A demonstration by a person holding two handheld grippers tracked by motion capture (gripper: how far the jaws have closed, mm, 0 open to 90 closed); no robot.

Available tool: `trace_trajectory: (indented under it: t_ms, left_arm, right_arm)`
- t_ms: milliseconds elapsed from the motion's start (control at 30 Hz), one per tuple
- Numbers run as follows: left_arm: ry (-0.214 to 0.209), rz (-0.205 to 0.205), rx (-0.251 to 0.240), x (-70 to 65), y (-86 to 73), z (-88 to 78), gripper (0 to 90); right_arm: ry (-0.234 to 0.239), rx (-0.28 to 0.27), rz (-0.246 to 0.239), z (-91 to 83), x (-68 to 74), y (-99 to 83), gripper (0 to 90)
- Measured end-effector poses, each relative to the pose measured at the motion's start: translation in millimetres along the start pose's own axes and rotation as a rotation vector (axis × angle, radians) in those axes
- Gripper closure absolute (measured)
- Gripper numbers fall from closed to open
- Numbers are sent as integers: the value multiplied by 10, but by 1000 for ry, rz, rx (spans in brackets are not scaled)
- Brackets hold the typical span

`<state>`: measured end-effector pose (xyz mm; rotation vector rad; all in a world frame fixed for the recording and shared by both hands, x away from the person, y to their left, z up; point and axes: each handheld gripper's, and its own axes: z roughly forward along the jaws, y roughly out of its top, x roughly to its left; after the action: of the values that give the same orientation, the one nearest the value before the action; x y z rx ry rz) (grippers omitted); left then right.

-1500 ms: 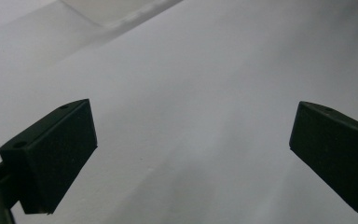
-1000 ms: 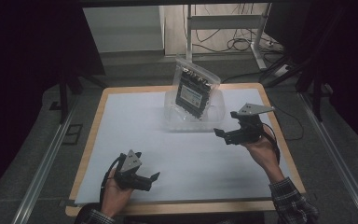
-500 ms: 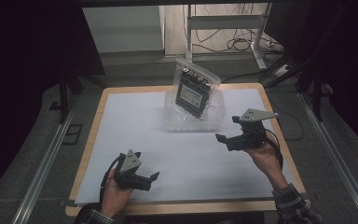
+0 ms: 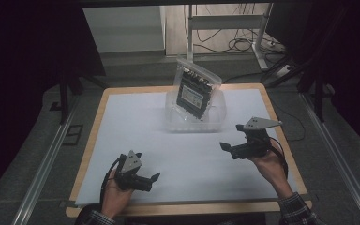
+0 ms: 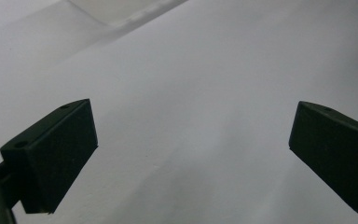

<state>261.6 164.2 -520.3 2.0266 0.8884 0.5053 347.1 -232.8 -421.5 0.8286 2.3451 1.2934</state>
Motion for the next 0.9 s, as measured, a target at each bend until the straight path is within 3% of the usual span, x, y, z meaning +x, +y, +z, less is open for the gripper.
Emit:
trace_trajectory:
  t_ms: [900]
  left_arm:
    - [9,-2,2,1,-2,6,7]
  right_arm:
    - [-9,6,5,-190,68,-203,58]
